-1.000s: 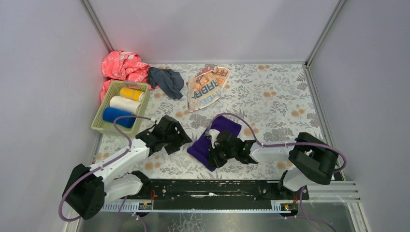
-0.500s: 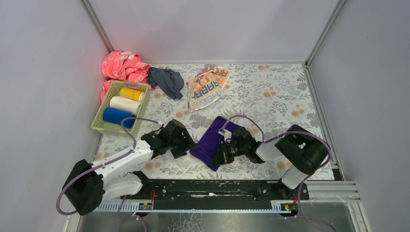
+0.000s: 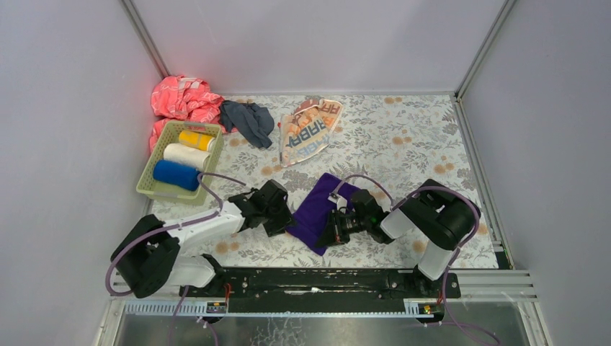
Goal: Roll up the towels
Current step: Roll the towel at the center of the board.
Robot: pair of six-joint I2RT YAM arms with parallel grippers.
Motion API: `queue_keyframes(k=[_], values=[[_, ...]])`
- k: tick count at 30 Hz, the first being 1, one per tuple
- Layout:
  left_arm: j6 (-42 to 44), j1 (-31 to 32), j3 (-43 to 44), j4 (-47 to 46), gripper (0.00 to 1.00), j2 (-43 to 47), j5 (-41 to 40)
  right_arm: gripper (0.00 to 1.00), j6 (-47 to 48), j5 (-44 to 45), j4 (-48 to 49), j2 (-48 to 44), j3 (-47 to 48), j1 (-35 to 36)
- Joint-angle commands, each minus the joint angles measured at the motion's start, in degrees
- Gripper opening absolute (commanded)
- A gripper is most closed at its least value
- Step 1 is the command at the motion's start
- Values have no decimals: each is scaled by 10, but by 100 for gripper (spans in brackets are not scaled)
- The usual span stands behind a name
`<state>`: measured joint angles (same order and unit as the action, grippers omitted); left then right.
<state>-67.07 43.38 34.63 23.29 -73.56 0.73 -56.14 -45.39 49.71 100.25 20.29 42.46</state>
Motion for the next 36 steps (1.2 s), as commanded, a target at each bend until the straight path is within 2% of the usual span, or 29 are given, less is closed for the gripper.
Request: queue_keyframes(k=[1, 5, 9, 12, 15, 19, 24, 36], values=[[12, 4, 15, -33, 45, -33, -21, 9, 27, 9, -70, -20, 11, -6], [15, 6, 10, -41, 40, -59, -21, 20, 110, 55, -220, -90, 47, -5], [20, 10, 10, -41, 39, -77, -26, 41, 173, 113, -354, -156, 86, 2], [24, 11, 9, -40, 39, -84, -28, 53, 235, 202, -471, -208, 129, 31], [25, 12, 9, -39, 39, -89, -27, 59, 282, 305, -549, -255, 172, 78], [26, 12, 11, -35, 40, -92, -29, 60, 328, 387, -577, -284, 201, 151], [29, 12, 15, -30, 41, -95, -33, 60, 358, 429, -565, -236, 224, 215], [34, 11, 13, -12, 42, -93, -60, 61, 401, 578, -618, -122, 241, 270]])
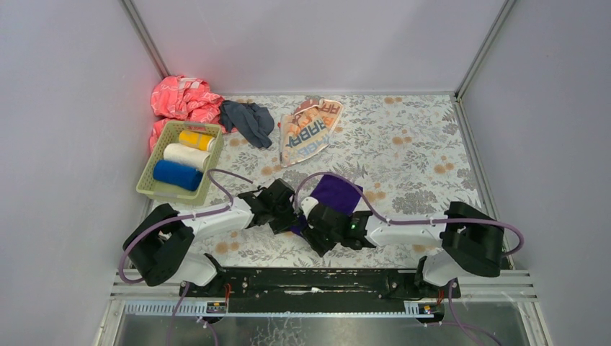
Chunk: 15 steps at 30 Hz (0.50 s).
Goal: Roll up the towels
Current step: Roll the towel at the center of the board.
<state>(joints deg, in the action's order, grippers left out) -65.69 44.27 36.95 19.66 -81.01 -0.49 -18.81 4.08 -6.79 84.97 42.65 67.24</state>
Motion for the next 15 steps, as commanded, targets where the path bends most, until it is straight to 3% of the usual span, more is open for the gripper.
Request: queue_keyframes(k=[1, 7, 15], values=[[20, 1, -11, 25, 42, -19, -49, 61, 30, 93, -59, 40, 22, 27], [33, -26, -20, 35, 42, -15, -55, 59, 32, 159, -99, 116, 62, 59], [67, -102, -52, 60, 42, 48, -56, 52, 58, 141, -106, 195, 163, 94]])
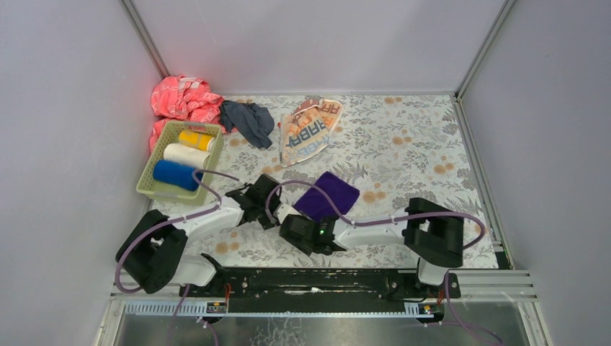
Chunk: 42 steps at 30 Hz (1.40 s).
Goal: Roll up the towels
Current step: Roll the towel at the center of the board.
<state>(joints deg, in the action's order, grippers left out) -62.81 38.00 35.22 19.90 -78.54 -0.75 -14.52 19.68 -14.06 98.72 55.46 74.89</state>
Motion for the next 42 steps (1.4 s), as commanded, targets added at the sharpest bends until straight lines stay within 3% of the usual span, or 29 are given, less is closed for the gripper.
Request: queue_keyframes(k=[1, 7, 12, 20, 25, 32, 42], values=[[41, -48, -37, 59, 42, 32, -52, 51, 18, -14, -35, 68, 48, 19], [51, -61, -26, 79, 44, 53, -58, 21, -1, -18, -25, 77, 54, 16], [46, -61, -5, 80, 52, 75, -36, 1, -47, -164, 65, 7, -24, -27], [43, -61, 41, 106, 72, 172, -17, 1, -136, -443, 264, -79, -151, -151], [46, -61, 41, 108, 76, 206, 3, 2, -219, -563, 389, -74, -205, -220], [19, -31, 10, 42, 71, 176, 56, 5, -336, -634, 559, -38, -292, -298], [6, 25, 28, -18, 63, 63, 43, 8, -409, -658, 657, 27, -346, -341]])
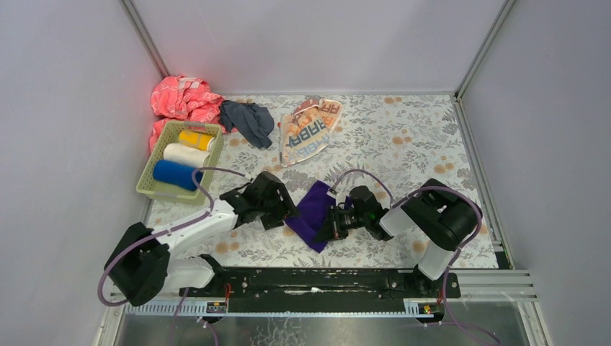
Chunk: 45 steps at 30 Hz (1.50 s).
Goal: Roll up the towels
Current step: Roll the towel at the center of the board.
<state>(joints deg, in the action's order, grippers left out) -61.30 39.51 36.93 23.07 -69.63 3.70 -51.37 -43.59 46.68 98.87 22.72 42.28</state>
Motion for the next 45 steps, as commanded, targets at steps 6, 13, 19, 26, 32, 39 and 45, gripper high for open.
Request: queue_keyframes(k=[6, 13, 19, 26, 32, 39, 45], values=[[-9, 17, 10, -67, 56, -85, -15, 11, -43, -16, 35, 28, -16, -26], [-18, 17, 7, -48, 60, -81, -43, 11, 24, 14, -107, -9, 30, -26], [-43, 17, -7, -17, 68, 5, -65, 11, 28, 1, -127, 16, 52, -26], [-80, 25, -48, -49, 62, 30, -43, 12, 26, -6, -140, 33, 64, -26], [-80, 32, -55, -76, 49, -23, -51, 12, 40, 2, -175, 30, 82, -26], [-52, 31, -37, -80, 41, -94, -62, 23, 116, 51, -287, -42, 110, -25], [-39, 31, -34, -75, 40, -127, -62, 38, 205, 179, -431, -186, 133, -10]])
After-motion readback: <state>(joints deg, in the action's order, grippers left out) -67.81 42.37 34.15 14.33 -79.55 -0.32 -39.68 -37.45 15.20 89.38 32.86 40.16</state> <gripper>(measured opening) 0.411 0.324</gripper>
